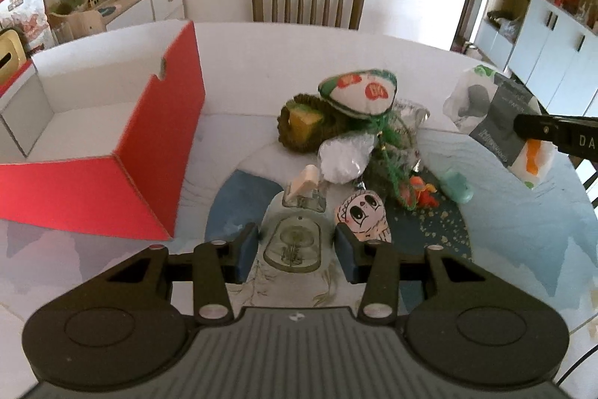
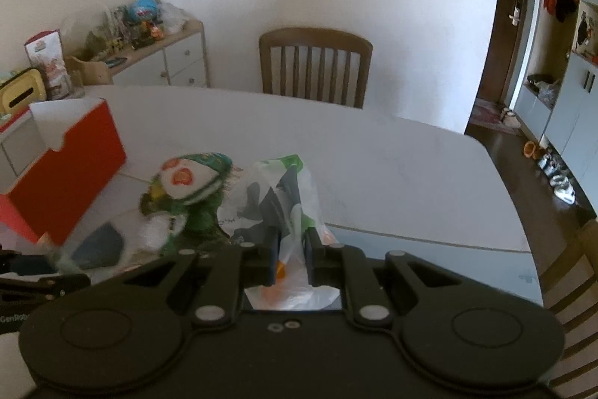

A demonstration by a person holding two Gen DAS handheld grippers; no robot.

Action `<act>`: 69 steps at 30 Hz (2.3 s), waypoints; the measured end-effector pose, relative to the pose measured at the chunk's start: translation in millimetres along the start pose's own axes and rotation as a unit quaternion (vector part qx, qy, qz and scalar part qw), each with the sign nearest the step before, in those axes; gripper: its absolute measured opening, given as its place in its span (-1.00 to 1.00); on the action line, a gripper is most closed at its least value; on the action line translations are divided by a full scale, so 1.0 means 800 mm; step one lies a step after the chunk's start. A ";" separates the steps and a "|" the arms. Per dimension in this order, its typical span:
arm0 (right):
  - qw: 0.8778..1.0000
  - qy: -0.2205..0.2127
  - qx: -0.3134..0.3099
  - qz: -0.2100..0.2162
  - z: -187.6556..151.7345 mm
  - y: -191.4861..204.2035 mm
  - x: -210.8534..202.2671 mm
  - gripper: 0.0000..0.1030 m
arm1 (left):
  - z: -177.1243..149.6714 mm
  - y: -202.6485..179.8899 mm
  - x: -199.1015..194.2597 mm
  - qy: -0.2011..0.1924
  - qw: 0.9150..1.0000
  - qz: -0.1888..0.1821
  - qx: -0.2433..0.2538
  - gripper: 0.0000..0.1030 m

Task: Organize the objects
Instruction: 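Carry the bag with the right tool while the left tool carries the dispenser into the box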

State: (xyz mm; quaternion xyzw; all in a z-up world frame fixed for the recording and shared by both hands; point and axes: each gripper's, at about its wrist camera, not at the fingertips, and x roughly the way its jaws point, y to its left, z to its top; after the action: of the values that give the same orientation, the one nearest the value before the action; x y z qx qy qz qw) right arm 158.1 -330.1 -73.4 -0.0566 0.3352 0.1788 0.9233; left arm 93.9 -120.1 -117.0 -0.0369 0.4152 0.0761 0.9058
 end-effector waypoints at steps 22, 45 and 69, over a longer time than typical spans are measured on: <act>0.998 -0.033 -0.023 0.050 0.062 0.155 -0.050 -0.76 | 0.070 0.128 -0.084 -0.059 0.997 -0.047 -0.005 -0.15; 0.996 -0.024 -0.061 0.053 0.113 0.351 0.036 -0.75 | 0.134 0.327 -0.034 -0.048 0.997 0.053 0.004 -0.15; 0.988 0.102 -0.109 0.029 0.094 0.431 0.170 -0.73 | 0.155 0.374 0.097 0.066 0.995 0.076 0.026 -0.14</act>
State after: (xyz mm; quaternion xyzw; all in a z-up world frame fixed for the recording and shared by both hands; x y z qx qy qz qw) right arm 172.6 46.8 -97.2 -0.1653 0.4075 0.2340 0.8671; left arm 186.1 199.2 -95.7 0.0136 0.4771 0.1314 0.8688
